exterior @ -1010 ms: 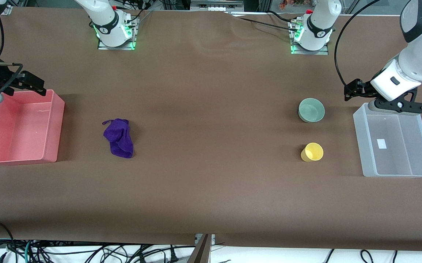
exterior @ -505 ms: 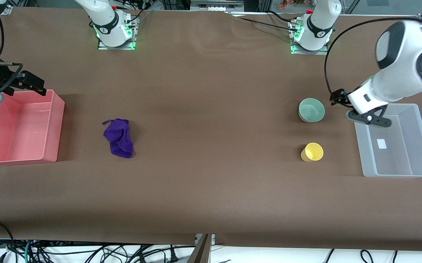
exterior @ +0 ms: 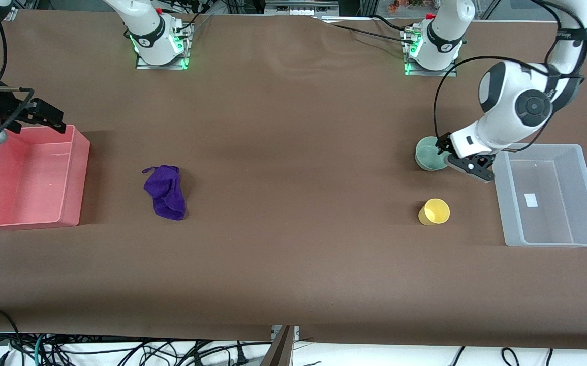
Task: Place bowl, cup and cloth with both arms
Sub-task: 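Reach the right gripper to the purple cloth while the left gripper reaches the green bowl, then carry the cloth into the pink bin while the left gripper places the bowl, then release the cloth with the right gripper while the left gripper grasps the cup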
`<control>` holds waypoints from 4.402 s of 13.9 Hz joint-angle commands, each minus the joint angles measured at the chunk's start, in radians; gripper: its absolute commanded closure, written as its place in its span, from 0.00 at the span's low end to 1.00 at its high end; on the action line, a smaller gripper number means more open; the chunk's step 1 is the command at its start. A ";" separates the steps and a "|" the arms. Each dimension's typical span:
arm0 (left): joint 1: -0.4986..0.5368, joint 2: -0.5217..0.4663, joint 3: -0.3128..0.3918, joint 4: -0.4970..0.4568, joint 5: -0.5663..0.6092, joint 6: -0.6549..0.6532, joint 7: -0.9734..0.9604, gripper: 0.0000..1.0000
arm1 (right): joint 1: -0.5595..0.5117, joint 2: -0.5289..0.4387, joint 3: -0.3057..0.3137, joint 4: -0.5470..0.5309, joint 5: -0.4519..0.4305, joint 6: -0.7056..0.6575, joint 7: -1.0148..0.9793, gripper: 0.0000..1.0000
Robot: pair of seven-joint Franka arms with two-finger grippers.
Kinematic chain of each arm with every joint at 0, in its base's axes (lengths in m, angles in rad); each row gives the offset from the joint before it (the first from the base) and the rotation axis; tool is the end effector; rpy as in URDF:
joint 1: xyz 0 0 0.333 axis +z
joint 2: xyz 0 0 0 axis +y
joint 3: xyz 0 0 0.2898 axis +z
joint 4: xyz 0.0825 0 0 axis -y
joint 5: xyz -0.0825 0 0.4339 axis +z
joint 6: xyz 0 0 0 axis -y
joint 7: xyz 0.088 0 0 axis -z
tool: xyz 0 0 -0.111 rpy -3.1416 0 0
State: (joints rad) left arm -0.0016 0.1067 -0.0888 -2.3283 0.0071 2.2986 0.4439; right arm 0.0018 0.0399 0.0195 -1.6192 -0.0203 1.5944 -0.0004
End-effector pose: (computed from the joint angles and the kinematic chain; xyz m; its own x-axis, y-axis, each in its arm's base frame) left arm 0.5273 -0.0485 0.2142 0.8498 -0.5132 -0.1203 -0.5095 -0.8582 0.0626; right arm 0.6140 0.0107 0.5468 0.9977 0.0222 -0.0647 0.0235 -0.9995 0.0194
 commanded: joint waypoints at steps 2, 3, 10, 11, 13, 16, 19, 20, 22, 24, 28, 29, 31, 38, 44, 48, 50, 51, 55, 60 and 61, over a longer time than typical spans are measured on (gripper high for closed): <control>0.009 0.065 0.000 -0.037 -0.012 0.096 0.198 0.00 | -0.008 0.008 0.010 -0.140 -0.003 0.111 0.008 0.00; 0.009 0.085 0.000 -0.054 -0.012 0.141 0.225 0.01 | -0.006 0.018 0.011 -0.213 0.005 0.181 0.003 0.00; 0.023 0.206 0.000 -0.068 0.037 0.297 0.323 1.00 | 0.018 0.142 0.093 -0.498 0.034 0.682 0.056 0.00; 0.023 0.206 0.000 -0.066 0.037 0.297 0.332 1.00 | 0.027 0.167 0.093 -0.498 0.034 0.703 0.056 0.00; 0.025 0.202 0.000 -0.063 0.040 0.292 0.334 1.00 | 0.052 0.236 0.093 -0.499 0.034 0.783 0.056 0.00; 0.023 0.170 0.000 -0.054 0.040 0.259 0.369 1.00 | 0.090 0.328 0.093 -0.499 0.034 0.896 0.057 0.00; 0.026 0.094 0.001 -0.007 0.039 0.161 0.479 1.00 | 0.109 0.399 0.091 -0.528 0.036 1.022 0.056 0.00; 0.035 0.087 0.009 0.035 0.039 0.092 0.487 1.00 | 0.110 0.409 0.091 -0.539 0.036 1.062 0.057 0.04; 0.093 0.090 0.007 0.154 0.039 -0.060 0.504 1.00 | 0.110 0.411 0.091 -0.544 0.034 1.063 0.054 0.86; 0.136 0.097 0.011 0.284 0.039 -0.215 0.553 1.00 | 0.112 0.402 0.091 -0.539 0.034 1.040 0.045 1.00; 0.303 0.185 0.012 0.476 0.114 -0.289 0.699 1.00 | 0.099 0.324 0.059 -0.457 0.030 0.829 -0.012 1.00; 0.345 0.214 0.011 0.500 0.128 -0.286 0.720 1.00 | 0.098 0.298 0.048 -0.406 0.030 0.721 -0.023 1.00; 0.413 0.269 0.012 0.546 0.134 -0.278 0.743 1.00 | 0.090 0.256 0.004 -0.281 0.026 0.466 -0.084 1.00; 0.528 0.479 0.009 0.572 0.189 -0.018 0.763 1.00 | 0.089 0.239 -0.330 0.011 -0.006 -0.010 -0.560 1.00; 0.531 0.501 0.009 0.573 0.180 -0.005 0.762 0.00 | -0.038 0.285 -0.426 -0.037 -0.038 0.119 -0.803 1.00; 0.513 0.397 -0.028 0.578 0.178 -0.073 0.747 0.00 | -0.092 0.391 -0.435 -0.137 -0.023 0.296 -0.810 1.00; 0.511 0.332 -0.092 0.578 0.178 -0.137 0.676 0.00 | -0.095 0.400 -0.435 -0.224 -0.018 0.436 -0.814 1.00; 0.511 0.308 -0.133 0.580 0.178 -0.177 0.606 0.00 | -0.094 0.405 -0.435 -0.254 0.000 0.470 -0.810 1.00; 0.502 0.303 -0.290 0.578 0.177 -0.219 0.208 0.00 | -0.088 0.448 -0.435 -0.257 0.075 0.500 -0.803 0.01; 0.355 0.398 -0.316 0.572 0.172 -0.091 -0.170 0.00 | -0.085 0.362 -0.420 -0.067 0.099 0.175 -0.802 0.00; 0.339 0.418 -0.313 0.573 0.174 -0.078 -0.197 0.00 | -0.077 0.350 -0.408 -0.015 0.099 0.109 -0.802 0.00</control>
State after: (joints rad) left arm 0.3568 0.4876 -0.4105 -1.7599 0.1770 2.1888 0.3148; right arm -0.0774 0.4253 -0.4068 -1.7289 0.0605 1.8366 -0.7950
